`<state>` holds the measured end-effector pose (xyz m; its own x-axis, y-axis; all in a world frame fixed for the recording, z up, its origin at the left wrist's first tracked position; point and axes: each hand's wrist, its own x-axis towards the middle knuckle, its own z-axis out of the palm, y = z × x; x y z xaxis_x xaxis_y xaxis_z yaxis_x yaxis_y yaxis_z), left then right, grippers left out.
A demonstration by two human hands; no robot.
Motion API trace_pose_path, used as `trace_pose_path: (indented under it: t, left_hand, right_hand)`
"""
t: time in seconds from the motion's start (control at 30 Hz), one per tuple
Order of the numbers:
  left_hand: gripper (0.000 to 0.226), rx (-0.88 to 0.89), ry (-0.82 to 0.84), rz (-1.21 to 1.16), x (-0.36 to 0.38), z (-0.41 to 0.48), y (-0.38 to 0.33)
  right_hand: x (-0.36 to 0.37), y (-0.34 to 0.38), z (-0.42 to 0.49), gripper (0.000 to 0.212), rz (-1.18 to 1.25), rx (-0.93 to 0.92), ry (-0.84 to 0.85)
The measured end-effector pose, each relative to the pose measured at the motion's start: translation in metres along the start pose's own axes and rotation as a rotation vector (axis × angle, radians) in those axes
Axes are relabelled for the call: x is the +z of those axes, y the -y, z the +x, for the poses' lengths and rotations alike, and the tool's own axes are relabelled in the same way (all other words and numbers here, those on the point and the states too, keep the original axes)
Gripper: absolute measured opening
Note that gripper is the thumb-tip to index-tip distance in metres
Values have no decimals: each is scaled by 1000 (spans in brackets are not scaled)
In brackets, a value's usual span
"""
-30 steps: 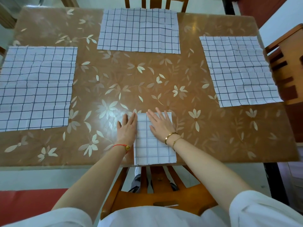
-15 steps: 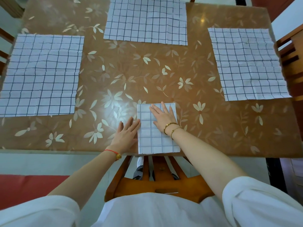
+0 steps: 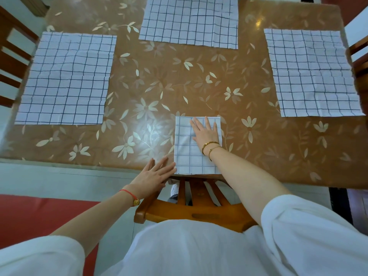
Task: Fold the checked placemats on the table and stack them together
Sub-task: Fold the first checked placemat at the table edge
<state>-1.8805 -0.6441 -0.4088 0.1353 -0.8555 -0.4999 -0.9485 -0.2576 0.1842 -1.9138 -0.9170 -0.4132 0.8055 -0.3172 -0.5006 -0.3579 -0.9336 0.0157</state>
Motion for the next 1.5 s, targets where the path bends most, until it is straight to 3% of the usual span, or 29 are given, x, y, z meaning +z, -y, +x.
trace_pose_path:
  t: [0.23,0.33,0.4,0.47,0.53,0.7,0.83,1.1,1.4,1.5]
  left_hand:
    - [69,-32,14,25,-2,1,-4]
    - [62,-44,-18,-12,-6,4,-3]
    - [50,-59,-90,-67,-13,8,-6]
    - [39,-123,-191,-204,-22,14,-8]
    - [30,-254,-321,-425,-30,25,-10]
    - [32,-664,-444,-1085,-54,69,-2]
    - [34,-845,-434,-1328,-65,93,10]
    - [37,-864,-338,-1441,-70,112,20]
    - [20,-861,-336,-1407,-74,112,27]
    - [17,-823,-350,-1403,-68,109,29]
  right_hand:
    - [-1,-4,0,65,30,-44,-1]
    - [1,-8,-7,64,116,-55,-102]
    - [5,-12,-16,50,244,-43,-235]
    - [14,-16,-26,25,342,-47,-384]
    - [24,-21,-36,16,401,-70,-426]
    - [32,-26,-47,18,547,-87,-268]
    - [32,-29,-48,24,605,-52,-200]
    - [36,-39,-47,29,692,-30,-155]
    - [37,-45,-51,31,833,-50,-159]
    - [40,-48,-51,26,987,46,-163]
